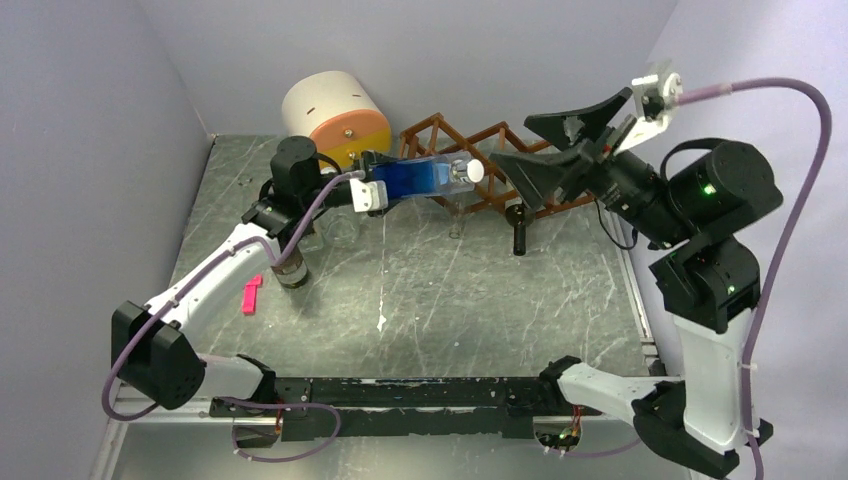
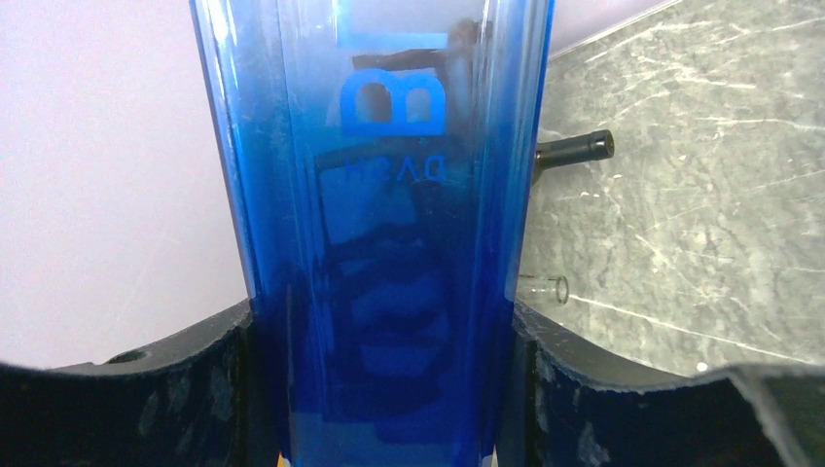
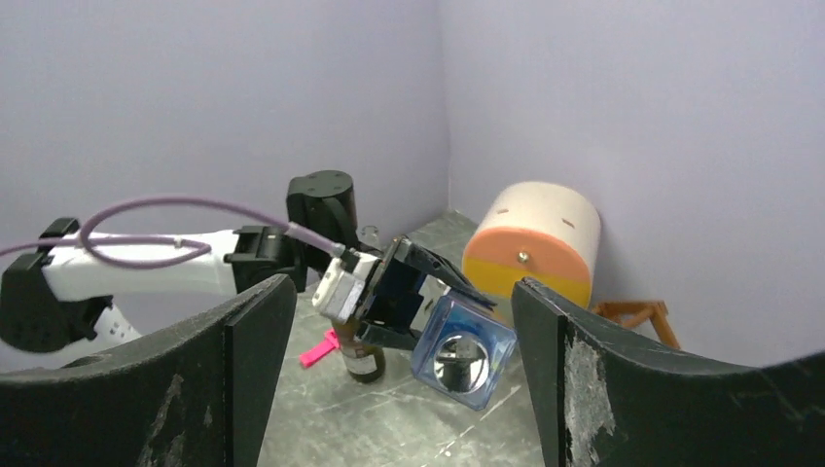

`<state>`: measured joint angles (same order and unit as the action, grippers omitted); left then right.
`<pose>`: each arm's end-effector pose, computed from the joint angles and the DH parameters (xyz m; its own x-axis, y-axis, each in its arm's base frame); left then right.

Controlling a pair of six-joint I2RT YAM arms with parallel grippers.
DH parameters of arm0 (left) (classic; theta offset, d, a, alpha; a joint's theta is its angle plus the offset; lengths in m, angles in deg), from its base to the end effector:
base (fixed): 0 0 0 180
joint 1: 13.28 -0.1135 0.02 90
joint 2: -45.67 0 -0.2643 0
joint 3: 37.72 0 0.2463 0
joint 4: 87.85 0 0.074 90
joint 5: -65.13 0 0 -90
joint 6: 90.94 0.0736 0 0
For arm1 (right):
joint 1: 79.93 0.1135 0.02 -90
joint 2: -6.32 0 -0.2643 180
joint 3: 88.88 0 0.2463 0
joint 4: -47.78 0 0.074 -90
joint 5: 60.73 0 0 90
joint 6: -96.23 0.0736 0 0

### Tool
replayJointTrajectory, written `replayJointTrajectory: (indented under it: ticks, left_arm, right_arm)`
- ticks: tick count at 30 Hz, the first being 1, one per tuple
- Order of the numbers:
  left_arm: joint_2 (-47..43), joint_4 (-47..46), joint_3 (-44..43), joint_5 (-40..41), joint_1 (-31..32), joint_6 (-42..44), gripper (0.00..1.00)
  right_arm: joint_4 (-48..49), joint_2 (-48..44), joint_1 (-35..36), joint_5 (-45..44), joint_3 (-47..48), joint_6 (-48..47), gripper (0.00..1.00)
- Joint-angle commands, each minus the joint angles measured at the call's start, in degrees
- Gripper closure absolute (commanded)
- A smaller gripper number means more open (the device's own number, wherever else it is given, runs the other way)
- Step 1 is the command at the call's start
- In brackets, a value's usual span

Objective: Put the wine bottle on the wine rack

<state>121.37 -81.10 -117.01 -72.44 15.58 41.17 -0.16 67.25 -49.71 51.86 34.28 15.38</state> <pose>0.2575 -0.2040 0.3782 0.6154 0.1774 -0.7680 0.7528 0.1566 0.6394 0.1101 0.0969 0.5975 0.0855 0.2197 -0.9718 -0.8103 0.5829 0.0605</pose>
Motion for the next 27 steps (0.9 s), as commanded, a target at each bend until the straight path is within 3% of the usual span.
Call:
replayJointTrajectory:
  ticks: [1, 5, 14, 22, 27]
  left_arm:
    - [-0.02, -6.42, -5.56, -0.74, 1.98, 9.26, 0.93]
    - [1.11, -2.93, -6.18, 4.06, 4.91, 19.16, 0.93]
    - [2.61, -4.22, -3.28, 18.59, 11.95, 37.65, 0.93]
    - [1.35, -11.85, 1.40, 20.18, 13.20, 41.79, 0.93]
    - [1.26, -15.29, 3.31, 21.82, 14.48, 44.62, 0.93]
  right_arm:
    - [-9.52, 4.80, -0.01, -7.59, 1.28, 3.77, 0.16]
    - [-7.39, 5.23, -0.01, -7.53, -3.39, 2.88, 0.16]
    - [-16.94, 11.34, 0.07, -9.10, -3.32, -1.01, 0.20]
    - [-21.68, 9.08, 0.03, -13.26, -11.92, -3.22, 0.19]
    - [-19.59, 7.00, 0.04, -9.95, -17.48, -2.30, 0.20]
